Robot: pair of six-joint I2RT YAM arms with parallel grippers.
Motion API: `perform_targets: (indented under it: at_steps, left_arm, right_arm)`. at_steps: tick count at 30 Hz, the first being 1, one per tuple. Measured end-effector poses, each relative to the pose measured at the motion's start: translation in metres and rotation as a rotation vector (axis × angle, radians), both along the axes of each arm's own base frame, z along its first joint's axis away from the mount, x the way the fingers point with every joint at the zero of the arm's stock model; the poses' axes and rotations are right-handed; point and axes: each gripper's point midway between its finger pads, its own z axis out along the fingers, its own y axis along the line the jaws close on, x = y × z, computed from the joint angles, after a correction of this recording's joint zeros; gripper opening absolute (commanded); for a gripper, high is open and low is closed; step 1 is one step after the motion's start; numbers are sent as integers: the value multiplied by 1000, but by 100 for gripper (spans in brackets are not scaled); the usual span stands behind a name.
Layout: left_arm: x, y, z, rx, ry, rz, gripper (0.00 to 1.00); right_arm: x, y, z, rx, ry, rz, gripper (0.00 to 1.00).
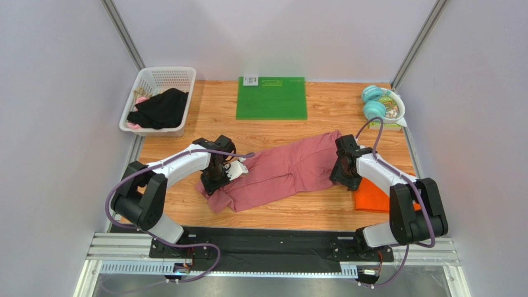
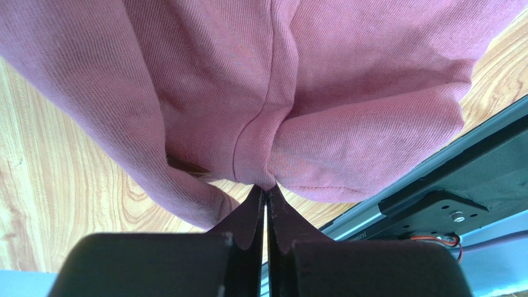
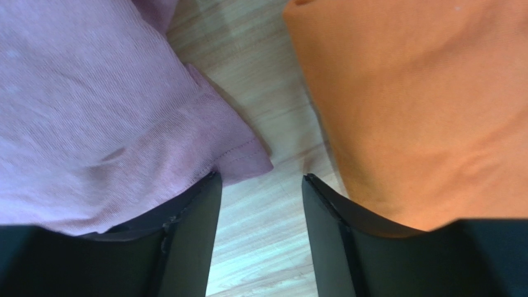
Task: Fold and stack the t-shirts
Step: Flatten out the tshirt
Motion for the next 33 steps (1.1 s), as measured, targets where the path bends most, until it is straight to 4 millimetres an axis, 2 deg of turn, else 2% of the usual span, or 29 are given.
perform_targets:
  at_steps: [7,17,26,29,30,33]
  left_arm:
    - [0,0,0,-3,2,0,0]
    - [-2,0,1,-4,7,0,0]
    - [-4,0,1,-4,15,0,0]
    - [-5,0,1,-2,18,0,0]
    - [-5,1,1,-2,19,0,0]
    - [-5,1,1,-1,20,0,0]
  right_arm:
    - [3,-7,20,10,-71,-30,59]
    - [4,-5,2,62,-13,-39,56]
    - [10,-4,-1,90,-19,-34,53]
    - [14,-3,0,97,-22,-29,43]
    - [16,-2,0,102,-24,-27,32]
    - [19,1,-1,115,-30,-20,15]
